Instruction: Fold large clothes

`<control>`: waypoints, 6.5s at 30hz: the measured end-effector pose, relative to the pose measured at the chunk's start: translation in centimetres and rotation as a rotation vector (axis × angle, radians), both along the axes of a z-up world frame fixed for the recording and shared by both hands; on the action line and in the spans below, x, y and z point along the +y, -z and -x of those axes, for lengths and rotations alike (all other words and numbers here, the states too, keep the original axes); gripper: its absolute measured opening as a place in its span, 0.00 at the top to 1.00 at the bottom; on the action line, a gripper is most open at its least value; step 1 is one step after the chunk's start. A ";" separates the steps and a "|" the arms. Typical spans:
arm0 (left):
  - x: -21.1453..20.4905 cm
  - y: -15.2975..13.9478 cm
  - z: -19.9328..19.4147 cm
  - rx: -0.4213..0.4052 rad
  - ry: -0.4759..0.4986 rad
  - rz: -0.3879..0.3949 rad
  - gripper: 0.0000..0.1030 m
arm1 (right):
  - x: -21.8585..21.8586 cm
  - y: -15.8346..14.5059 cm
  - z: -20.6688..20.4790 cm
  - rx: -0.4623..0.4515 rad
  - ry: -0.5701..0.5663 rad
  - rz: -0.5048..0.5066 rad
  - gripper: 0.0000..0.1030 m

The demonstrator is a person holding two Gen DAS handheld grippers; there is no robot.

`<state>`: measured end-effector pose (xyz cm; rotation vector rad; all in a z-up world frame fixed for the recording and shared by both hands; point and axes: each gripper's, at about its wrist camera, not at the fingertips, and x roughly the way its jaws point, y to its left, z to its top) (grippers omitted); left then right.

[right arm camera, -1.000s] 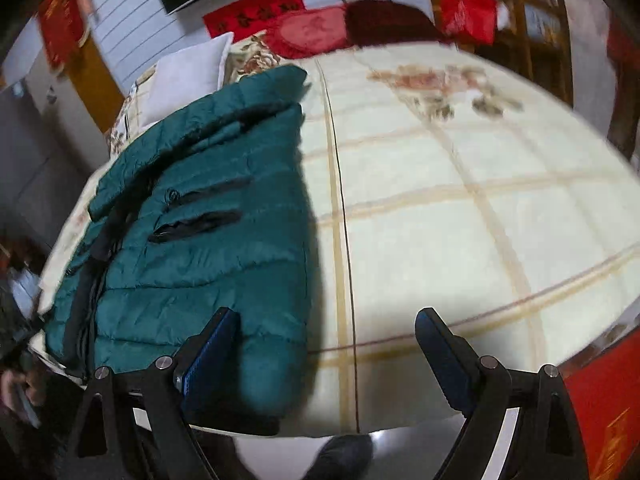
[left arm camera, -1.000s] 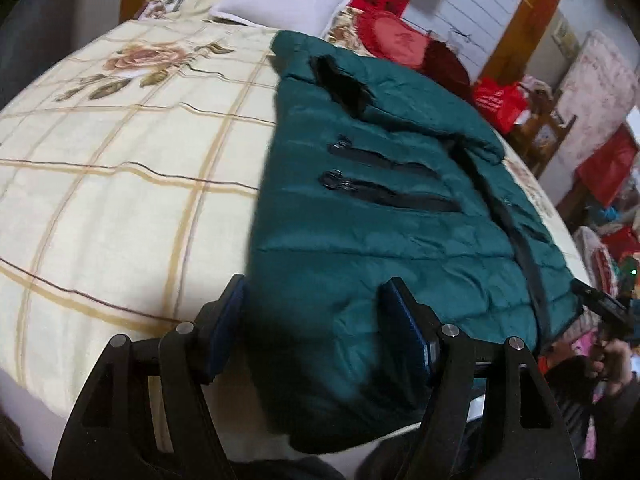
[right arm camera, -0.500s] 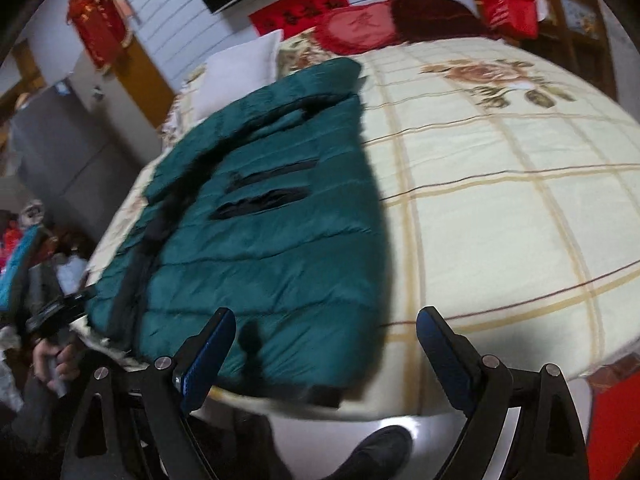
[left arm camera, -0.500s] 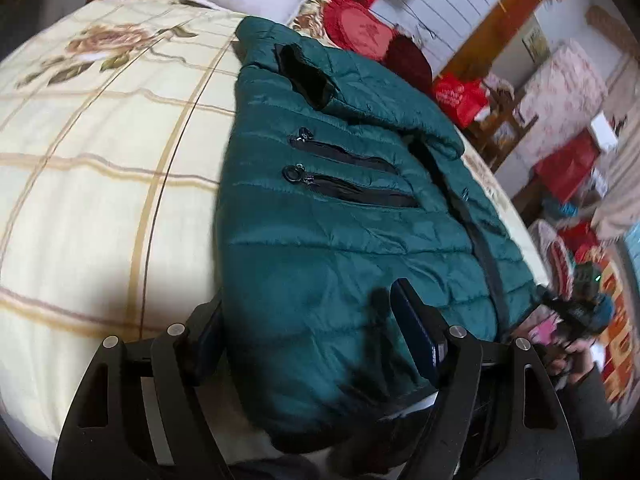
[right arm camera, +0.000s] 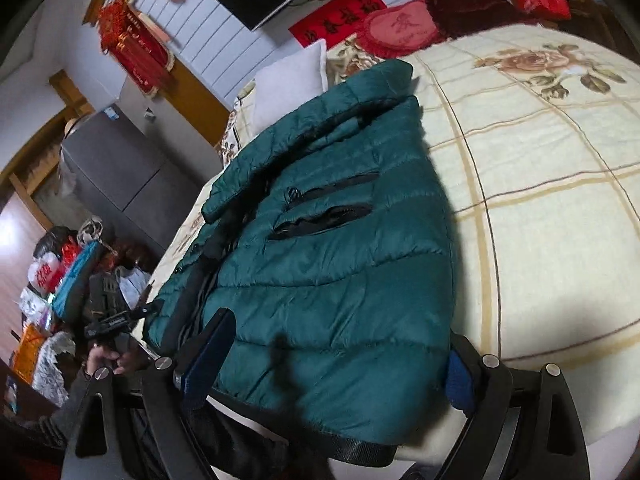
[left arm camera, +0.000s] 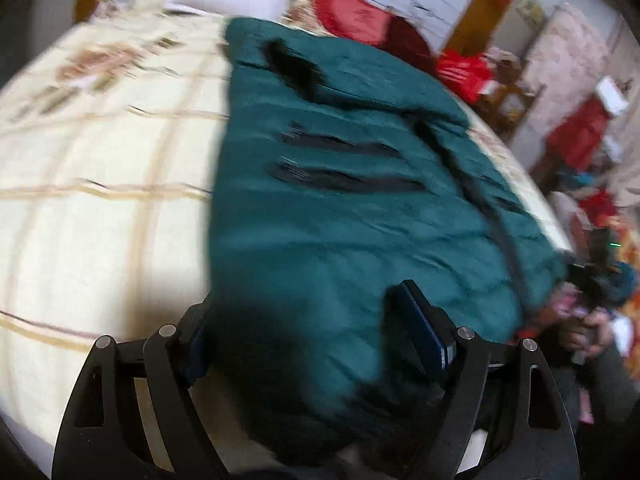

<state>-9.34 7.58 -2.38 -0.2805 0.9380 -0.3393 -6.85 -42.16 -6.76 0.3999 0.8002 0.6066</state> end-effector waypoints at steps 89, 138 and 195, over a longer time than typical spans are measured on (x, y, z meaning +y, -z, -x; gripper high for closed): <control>0.7 -4.9 8.9 -0.095 -0.292 -0.051 0.91 | 0.0 -6.0 9.3 -0.196 0.091 0.137 0.86; -0.4 -3.8 9.1 -0.069 -0.337 -0.164 0.90 | 1.3 -6.2 10.9 -0.217 0.142 0.247 0.86; 4.4 -7.6 -22.2 -0.201 -0.553 -0.043 0.90 | 7.6 -12.3 -22.6 -0.246 0.437 0.242 0.88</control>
